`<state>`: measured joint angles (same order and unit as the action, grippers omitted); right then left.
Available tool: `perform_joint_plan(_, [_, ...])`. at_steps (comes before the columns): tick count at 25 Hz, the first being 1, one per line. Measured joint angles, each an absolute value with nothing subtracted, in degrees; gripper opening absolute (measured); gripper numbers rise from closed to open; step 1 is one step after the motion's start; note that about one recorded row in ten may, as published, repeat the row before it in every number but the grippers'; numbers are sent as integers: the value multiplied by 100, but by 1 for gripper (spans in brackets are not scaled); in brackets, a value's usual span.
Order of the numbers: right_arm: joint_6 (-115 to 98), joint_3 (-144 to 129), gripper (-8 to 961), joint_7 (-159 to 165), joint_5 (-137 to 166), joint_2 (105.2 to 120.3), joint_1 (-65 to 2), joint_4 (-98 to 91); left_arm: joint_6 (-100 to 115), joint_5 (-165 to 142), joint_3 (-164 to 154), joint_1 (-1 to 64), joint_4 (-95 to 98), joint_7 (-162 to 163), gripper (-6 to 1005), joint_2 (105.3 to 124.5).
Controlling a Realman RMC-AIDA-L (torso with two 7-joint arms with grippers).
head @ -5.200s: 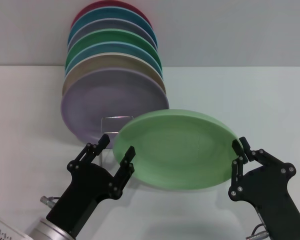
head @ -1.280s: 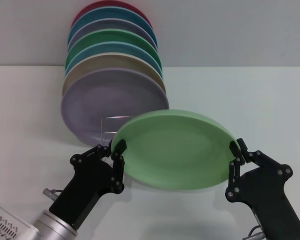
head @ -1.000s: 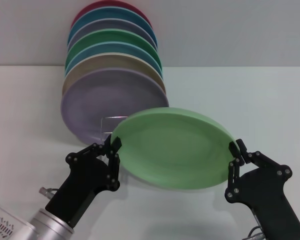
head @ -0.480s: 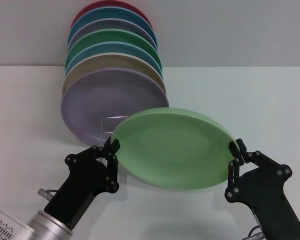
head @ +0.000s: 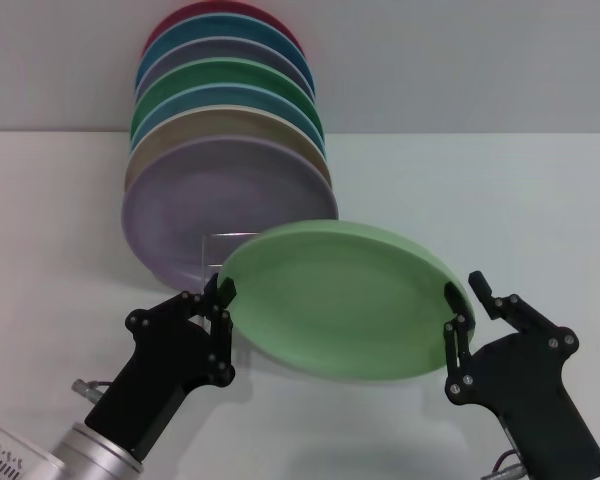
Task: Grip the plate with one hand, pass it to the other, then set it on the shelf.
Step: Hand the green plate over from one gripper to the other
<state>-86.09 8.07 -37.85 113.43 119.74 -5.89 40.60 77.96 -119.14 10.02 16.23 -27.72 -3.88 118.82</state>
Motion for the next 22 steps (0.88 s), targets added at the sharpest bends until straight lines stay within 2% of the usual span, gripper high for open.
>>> perform_joint_plan(1, [-8625,799,40,-3785,11371,11963,-593,4054,7796,-11915,1002,1620,-2769,-390,29,11882])
perform_joint_plan(12, [-9364,296,386,-3704,11601,11938,-648,3731,7803,-11873,1137,1601,-2730,-396,35,11889])
perform_joint_plan(22, [-10705,-183,381,-3656,11600,11933,-568,3533,8456,-11892,1161,1482,-2778,-351,41,11852])
